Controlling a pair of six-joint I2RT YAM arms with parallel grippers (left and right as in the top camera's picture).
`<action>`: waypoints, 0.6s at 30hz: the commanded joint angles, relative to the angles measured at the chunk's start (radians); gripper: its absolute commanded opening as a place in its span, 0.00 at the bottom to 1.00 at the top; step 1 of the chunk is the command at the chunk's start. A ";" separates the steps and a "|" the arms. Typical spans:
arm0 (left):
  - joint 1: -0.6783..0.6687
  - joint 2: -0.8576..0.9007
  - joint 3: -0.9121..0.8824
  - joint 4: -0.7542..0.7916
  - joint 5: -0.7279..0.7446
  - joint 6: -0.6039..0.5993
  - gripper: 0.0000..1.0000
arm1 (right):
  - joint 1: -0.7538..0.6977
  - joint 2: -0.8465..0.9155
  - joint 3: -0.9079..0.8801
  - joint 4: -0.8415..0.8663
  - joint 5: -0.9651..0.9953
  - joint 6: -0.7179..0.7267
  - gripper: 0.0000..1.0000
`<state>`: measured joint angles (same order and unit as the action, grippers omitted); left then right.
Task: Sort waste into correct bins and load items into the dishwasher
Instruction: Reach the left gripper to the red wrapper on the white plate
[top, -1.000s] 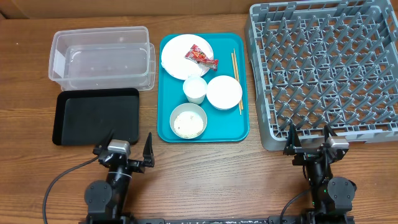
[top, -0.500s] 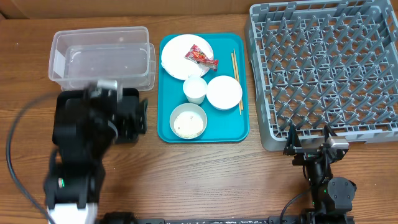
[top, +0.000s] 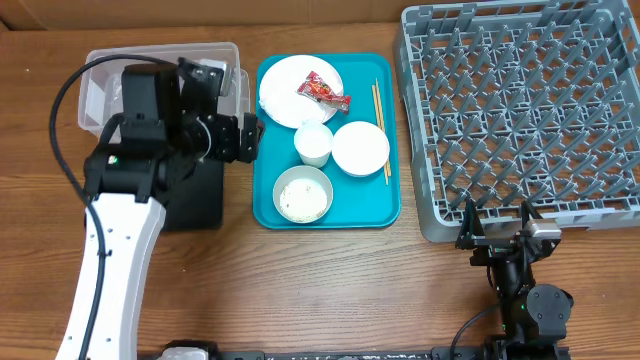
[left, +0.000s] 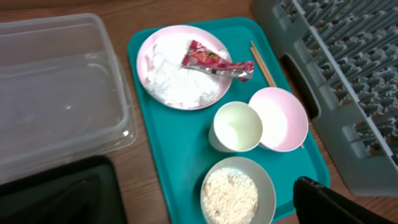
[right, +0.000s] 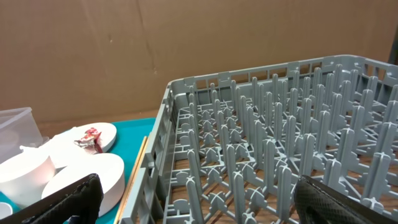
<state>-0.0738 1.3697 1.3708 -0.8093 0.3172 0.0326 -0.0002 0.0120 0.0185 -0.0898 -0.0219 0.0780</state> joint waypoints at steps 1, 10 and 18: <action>-0.053 0.050 0.063 0.018 0.053 -0.004 0.96 | -0.006 -0.009 -0.011 0.008 -0.001 0.001 1.00; -0.272 0.389 0.570 -0.225 -0.259 -0.106 0.99 | -0.006 -0.009 -0.011 0.008 -0.001 0.001 1.00; -0.277 0.709 0.829 -0.207 -0.443 -0.312 0.95 | -0.006 -0.009 -0.011 0.008 -0.001 0.001 1.00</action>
<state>-0.3527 1.9579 2.1353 -1.0306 0.0433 -0.1448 -0.0006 0.0116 0.0185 -0.0895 -0.0223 0.0776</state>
